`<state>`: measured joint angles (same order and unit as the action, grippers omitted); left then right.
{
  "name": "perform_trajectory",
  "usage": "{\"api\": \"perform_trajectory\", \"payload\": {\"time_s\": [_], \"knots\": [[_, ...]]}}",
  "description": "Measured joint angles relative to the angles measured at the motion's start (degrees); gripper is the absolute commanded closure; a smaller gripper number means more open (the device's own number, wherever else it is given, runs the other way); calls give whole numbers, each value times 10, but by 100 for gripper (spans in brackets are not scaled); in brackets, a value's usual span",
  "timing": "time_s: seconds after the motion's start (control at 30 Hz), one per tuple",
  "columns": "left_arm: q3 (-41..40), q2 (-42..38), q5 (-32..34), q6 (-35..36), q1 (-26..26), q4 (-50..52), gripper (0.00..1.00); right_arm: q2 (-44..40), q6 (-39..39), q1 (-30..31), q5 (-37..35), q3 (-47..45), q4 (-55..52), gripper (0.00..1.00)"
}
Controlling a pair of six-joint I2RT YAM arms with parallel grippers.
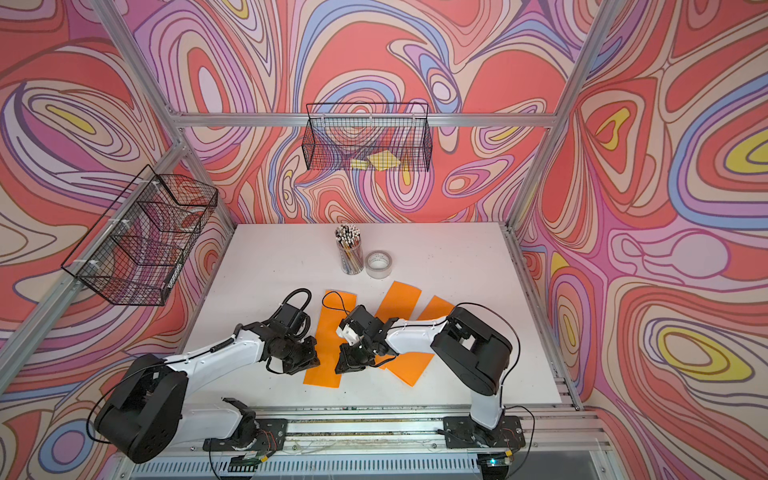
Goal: Fold the rectangular paper in half along the long edge
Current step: Fold the paper at the center of the board.
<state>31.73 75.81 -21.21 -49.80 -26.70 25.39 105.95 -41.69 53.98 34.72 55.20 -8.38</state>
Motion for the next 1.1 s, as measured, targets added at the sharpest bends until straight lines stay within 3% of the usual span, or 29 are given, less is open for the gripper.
{"api": "perform_trajectory", "payload": {"time_s": [0.63,1.1], "knots": [[0,-1,2,0,0,1,100,-23,3,11,-8,19,-33,85],[0,-1,3,0,-1,1,100,28,-1,31,8,10,2,86]]}}
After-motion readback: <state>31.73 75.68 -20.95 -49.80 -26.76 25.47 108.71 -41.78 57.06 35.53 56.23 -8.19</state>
